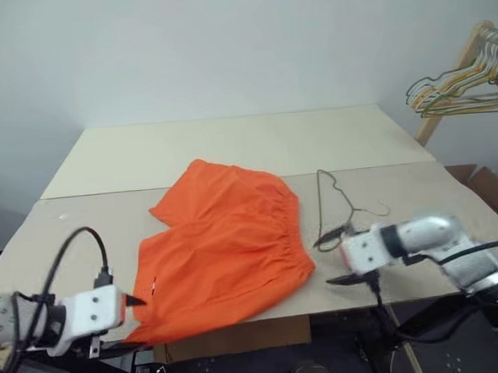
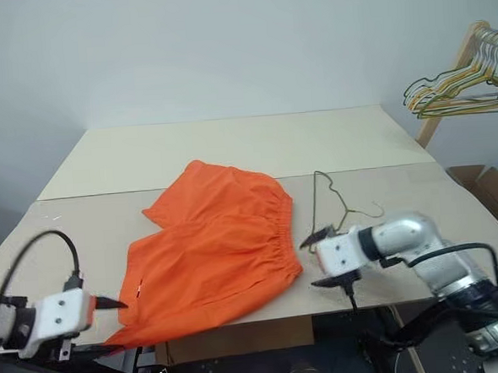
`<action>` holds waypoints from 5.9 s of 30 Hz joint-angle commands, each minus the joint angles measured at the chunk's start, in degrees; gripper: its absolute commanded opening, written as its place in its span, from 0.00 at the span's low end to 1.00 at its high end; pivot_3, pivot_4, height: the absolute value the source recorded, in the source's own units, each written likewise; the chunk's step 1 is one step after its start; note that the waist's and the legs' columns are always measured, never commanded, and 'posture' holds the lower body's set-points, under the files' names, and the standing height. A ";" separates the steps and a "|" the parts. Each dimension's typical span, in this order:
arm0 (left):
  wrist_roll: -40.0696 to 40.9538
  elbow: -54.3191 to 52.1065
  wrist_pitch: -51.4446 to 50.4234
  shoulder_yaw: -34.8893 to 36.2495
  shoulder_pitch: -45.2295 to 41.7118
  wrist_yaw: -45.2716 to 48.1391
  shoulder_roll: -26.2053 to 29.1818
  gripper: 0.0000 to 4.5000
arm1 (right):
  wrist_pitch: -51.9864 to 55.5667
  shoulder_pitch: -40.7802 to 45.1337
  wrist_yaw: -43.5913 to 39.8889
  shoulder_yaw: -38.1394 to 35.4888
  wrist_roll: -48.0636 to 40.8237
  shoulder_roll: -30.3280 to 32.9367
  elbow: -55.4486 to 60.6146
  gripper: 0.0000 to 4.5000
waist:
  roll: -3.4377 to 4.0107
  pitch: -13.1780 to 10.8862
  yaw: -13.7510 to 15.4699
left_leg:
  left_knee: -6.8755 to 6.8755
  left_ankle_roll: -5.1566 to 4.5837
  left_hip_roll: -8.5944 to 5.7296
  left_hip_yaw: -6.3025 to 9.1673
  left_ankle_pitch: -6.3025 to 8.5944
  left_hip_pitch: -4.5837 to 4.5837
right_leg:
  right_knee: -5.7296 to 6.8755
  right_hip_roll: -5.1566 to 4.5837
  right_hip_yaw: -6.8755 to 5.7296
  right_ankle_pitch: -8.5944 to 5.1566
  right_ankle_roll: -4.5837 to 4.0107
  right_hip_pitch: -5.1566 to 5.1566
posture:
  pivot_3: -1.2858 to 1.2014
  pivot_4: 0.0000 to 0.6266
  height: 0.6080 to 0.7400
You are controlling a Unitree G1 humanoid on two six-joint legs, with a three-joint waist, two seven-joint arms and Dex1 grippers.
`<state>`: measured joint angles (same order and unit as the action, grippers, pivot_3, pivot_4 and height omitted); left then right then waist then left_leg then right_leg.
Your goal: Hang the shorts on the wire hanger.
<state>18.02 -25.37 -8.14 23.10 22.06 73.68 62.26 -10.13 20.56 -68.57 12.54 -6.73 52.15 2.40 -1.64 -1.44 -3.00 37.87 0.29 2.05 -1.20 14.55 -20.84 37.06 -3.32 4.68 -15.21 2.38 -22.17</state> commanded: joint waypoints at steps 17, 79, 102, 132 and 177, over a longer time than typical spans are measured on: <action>7.26 -0.94 -1.76 -15.65 -25.20 -8.79 -12.25 1.00 | 65.70 15.41 55.95 -14.90 2.27 -36.39 -8.59 1.00 | 0.04 0.04 -2.38 | 0.01 0.02 -0.06 0.12 0.00 -0.32 | 0.06 0.05 0.08 0.05 0.02 -0.26 | 0.48 0.00 1.00; -0.94 -0.48 1.63 -19.82 -23.59 -10.94 -12.68 1.00 | 82.73 5.65 50.25 -11.69 -1.08 -26.66 3.55 0.15 | 0.49 0.29 -3.88 | 0.01 0.01 -0.22 0.83 0.03 -0.53 | -0.15 -0.08 -0.51 -0.04 0.10 -0.07 | 0.49 0.00 1.00; -2.35 -0.06 3.00 -20.97 -23.08 -11.73 -12.88 1.00 | 78.10 10.60 67.61 -20.15 3.27 -41.26 -4.85 0.51 | 0.55 0.24 -4.17 | 0.00 0.00 -0.18 0.88 0.03 -0.55 | -0.08 -0.01 -0.53 -0.08 0.06 -0.11 | 0.49 0.00 1.00; -2.90 0.10 3.19 -22.12 -23.30 -11.99 -12.82 1.00 | 78.62 10.03 66.58 -23.89 1.41 -41.34 -9.93 0.82 | 0.55 0.25 -4.38 | 0.00 0.00 -0.15 0.88 0.03 -0.49 | -0.08 0.02 -0.53 -0.08 0.06 -0.08 | 0.48 0.00 1.00; 34.06 10.41 -30.80 -11.55 -54.04 -48.33 -48.84 1.00 | 26.56 0.76 46.77 -2.10 5.15 -34.12 22.57 0.00 | 0.48 0.23 -4.17 | 0.04 0.03 -0.27 1.16 0.02 -0.54 | -0.07 -0.01 -0.56 -0.09 0.11 -0.05 | 0.48 0.00 1.00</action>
<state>51.75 -14.60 -40.07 11.13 -29.64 26.79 13.89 19.63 21.07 -21.88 10.20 -2.33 18.51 22.99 -1.15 -1.21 -7.17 37.90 0.33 1.77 -0.05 14.57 -21.39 36.98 -3.33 4.12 -15.30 2.50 -22.22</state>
